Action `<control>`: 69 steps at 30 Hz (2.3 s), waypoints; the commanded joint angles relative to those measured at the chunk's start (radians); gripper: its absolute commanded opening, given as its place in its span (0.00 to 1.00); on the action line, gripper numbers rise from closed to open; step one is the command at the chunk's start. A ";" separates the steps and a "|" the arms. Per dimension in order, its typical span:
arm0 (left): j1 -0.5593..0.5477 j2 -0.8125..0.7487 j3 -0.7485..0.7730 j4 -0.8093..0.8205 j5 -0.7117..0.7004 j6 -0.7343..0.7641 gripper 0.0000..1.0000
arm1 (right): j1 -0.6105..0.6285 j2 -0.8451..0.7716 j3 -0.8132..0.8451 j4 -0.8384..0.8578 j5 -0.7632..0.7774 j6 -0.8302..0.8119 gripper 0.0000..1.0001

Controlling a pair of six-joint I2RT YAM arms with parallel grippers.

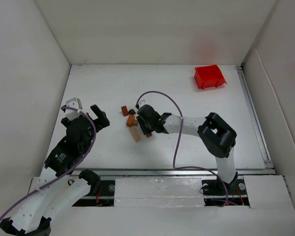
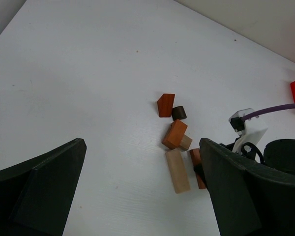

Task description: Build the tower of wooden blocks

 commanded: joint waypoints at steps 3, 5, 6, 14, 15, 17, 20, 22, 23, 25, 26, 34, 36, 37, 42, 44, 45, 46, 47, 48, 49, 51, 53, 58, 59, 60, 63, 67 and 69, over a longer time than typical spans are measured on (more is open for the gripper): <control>0.000 -0.013 0.006 0.039 0.010 0.017 0.99 | -0.112 -0.096 -0.013 -0.036 -0.055 -0.097 0.00; 0.000 -0.014 0.006 0.041 0.013 0.020 0.99 | -0.163 -0.123 -0.001 -0.069 -0.075 -0.163 0.00; 0.000 -0.016 0.005 0.042 0.016 0.020 0.99 | -0.180 -0.125 0.010 -0.085 -0.081 -0.186 0.00; 0.000 -0.030 -0.006 0.054 0.019 0.023 0.99 | -0.398 -0.012 0.183 -0.275 -0.325 -0.481 0.00; 0.000 -0.028 -0.007 0.056 0.020 0.025 0.99 | -0.410 0.036 0.258 -0.304 -0.388 -0.510 0.00; 0.000 -0.024 -0.009 0.059 0.023 0.027 0.99 | -0.423 0.068 0.316 -0.367 -0.425 -0.608 0.00; 0.000 -0.008 -0.009 0.064 0.039 0.033 0.99 | -0.459 0.093 0.404 -0.422 -0.424 -0.711 0.00; 0.000 0.003 -0.011 0.068 0.048 0.039 0.99 | -0.508 0.102 0.454 -0.456 -0.404 -0.777 0.00; 0.000 0.003 -0.011 0.071 0.054 0.040 0.99 | -0.527 0.107 0.473 -0.490 -0.425 -0.830 0.00; 0.000 0.004 -0.009 0.071 0.056 0.042 0.99 | -0.553 0.113 0.508 -0.537 -0.451 -0.930 0.00; 0.000 0.004 -0.009 0.073 0.060 0.045 0.99 | -0.579 0.108 0.504 -0.533 -0.460 -0.950 0.00; 0.000 -0.010 -0.012 0.077 0.062 0.048 0.99 | -0.674 0.188 0.562 -0.539 -0.608 -1.000 0.03; 0.000 -0.008 -0.012 0.077 0.062 0.047 0.99 | -0.688 0.215 0.574 -0.521 -0.595 -0.974 0.05; 0.000 -0.008 -0.014 0.076 0.060 0.047 0.99 | -0.688 0.217 0.567 -0.483 -0.603 -0.943 0.05; 0.000 -0.011 -0.011 0.074 0.054 0.045 0.99 | -0.699 0.225 0.562 -0.479 -0.635 -0.937 0.12; 0.000 -0.013 -0.014 0.074 0.054 0.045 0.99 | -0.708 0.228 0.570 -0.468 -0.629 -0.921 0.16; 0.000 -0.014 -0.014 0.074 0.054 0.047 0.99 | -0.708 0.231 0.574 -0.474 -0.634 -0.921 0.18; 0.000 -0.014 -0.012 0.071 0.054 0.047 0.99 | -0.708 0.231 0.574 -0.475 -0.640 -0.917 0.21; 0.000 -0.016 -0.012 0.071 0.053 0.045 0.99 | -0.708 0.229 0.573 -0.475 -0.646 -0.917 0.23; 0.000 -0.016 -0.012 0.073 0.051 0.047 0.99 | -0.708 0.229 0.570 -0.473 -0.655 -0.917 0.25; 0.000 -0.016 -0.014 0.071 0.053 0.045 0.99 | -0.708 0.229 0.571 -0.471 -0.657 -0.912 0.27; 0.000 -0.014 -0.012 0.073 0.053 0.045 0.99 | -0.708 0.235 0.577 -0.470 -0.661 -0.908 0.46; 0.000 -0.016 -0.012 0.071 0.051 0.047 0.99 | -0.708 0.229 0.565 -0.450 -0.660 -0.891 1.00; 0.000 -0.025 -0.014 0.073 0.050 0.045 0.99 | -0.699 0.130 0.513 -0.366 -0.651 -0.842 1.00; 0.000 -0.025 -0.015 0.073 0.053 0.045 0.99 | -0.688 0.111 0.505 -0.352 -0.643 -0.832 1.00; 0.000 -0.024 -0.014 0.073 0.053 0.047 0.99 | -0.688 0.094 0.499 -0.341 -0.617 -0.813 1.00; 0.000 -0.017 -0.012 0.070 0.051 0.048 0.99 | -0.631 0.019 0.482 -0.300 -0.565 -0.759 1.00; 0.000 -0.017 -0.014 0.067 0.043 0.045 0.99 | -0.475 -0.148 0.244 -0.032 -0.333 -0.589 1.00; 0.000 -0.017 -0.012 0.068 0.037 0.040 0.99 | -0.392 -0.254 0.124 0.199 -0.339 -0.480 1.00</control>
